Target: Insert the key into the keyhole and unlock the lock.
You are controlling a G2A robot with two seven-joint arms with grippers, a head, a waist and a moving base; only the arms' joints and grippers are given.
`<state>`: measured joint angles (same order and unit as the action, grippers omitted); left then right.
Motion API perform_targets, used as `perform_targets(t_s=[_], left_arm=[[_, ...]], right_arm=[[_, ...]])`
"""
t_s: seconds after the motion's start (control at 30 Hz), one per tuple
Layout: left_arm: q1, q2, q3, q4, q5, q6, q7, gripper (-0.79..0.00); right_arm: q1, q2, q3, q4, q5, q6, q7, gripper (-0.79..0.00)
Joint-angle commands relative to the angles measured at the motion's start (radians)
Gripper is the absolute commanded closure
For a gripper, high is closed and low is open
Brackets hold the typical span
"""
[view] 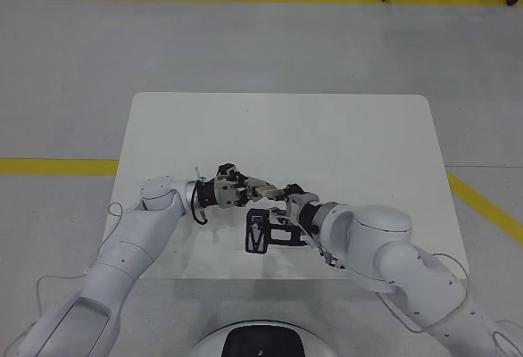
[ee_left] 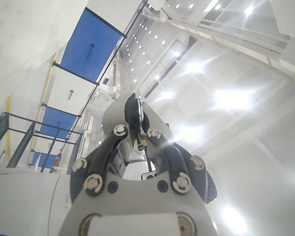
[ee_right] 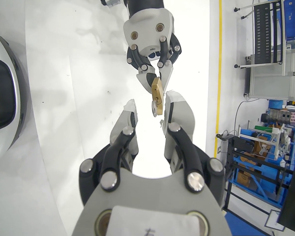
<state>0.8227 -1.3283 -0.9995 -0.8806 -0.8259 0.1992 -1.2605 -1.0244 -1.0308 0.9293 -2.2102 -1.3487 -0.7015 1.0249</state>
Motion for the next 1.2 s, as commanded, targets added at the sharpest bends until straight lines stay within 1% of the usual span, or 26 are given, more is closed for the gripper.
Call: perform_targets(t_s=[0.0,0.03,0.17,0.27,0.33,0.4,0.47,0.53,0.63,0.77,0.83,1.03,1.17], left_arm=[[0.004,0.003,-0.010,-0.008,0.008,-0.026,0.017,0.000],[0.007,0.004,-0.015,-0.012,0.008,-0.035,0.025,0.000],[0.020,0.007,-0.027,-0.029,-0.001,-0.038,0.038,0.000],[0.030,0.005,-0.030,-0.036,-0.033,-0.011,0.025,0.000],[0.033,0.004,-0.027,-0.038,-0.045,0.004,0.022,0.000],[0.035,0.003,-0.026,-0.039,-0.045,0.004,0.026,0.000],[0.036,0.002,-0.025,-0.040,-0.046,0.003,0.028,0.000],[0.037,0.002,-0.027,-0.042,-0.051,-0.002,0.026,0.000],[0.039,0.002,-0.035,-0.047,-0.062,-0.018,0.027,0.000],[0.040,0.004,-0.042,-0.059,-0.043,-0.068,0.029,0.000],[0.044,0.005,-0.045,-0.068,-0.029,-0.094,0.033,0.000],[0.055,0.010,-0.059,-0.097,-0.013,-0.155,0.023,0.000],[0.061,0.011,-0.063,-0.106,-0.018,-0.156,0.003,0.000]], right_arm=[[-0.023,0.005,0.045,0.001,0.018,0.021,-0.049,-0.157],[-0.038,0.008,0.070,-0.001,0.036,0.034,-0.084,0.000],[-0.103,0.021,0.171,0.010,0.104,0.028,-0.230,0.000],[-0.151,0.026,0.237,0.062,0.245,-0.001,-0.385,0.000],[-0.159,0.028,0.260,0.121,0.353,-0.056,-0.468,0.000],[-0.153,0.028,0.265,0.192,0.478,-0.150,-0.558,0.000],[-0.130,0.029,0.265,0.279,0.581,-0.234,-0.599,0.000],[-0.104,0.030,0.251,0.343,0.656,-0.265,-0.594,0.000],[-0.062,0.031,0.220,0.405,0.756,-0.281,-0.543,0.000],[-0.008,0.034,0.163,0.444,0.866,-0.244,-0.411,0.000],[0.017,0.035,0.142,0.455,0.920,-0.220,-0.364,0.000],[0.060,0.038,0.121,0.481,1.009,-0.174,-0.292,0.000],[0.077,0.039,0.111,0.495,1.027,-0.166,-0.270,0.000]])
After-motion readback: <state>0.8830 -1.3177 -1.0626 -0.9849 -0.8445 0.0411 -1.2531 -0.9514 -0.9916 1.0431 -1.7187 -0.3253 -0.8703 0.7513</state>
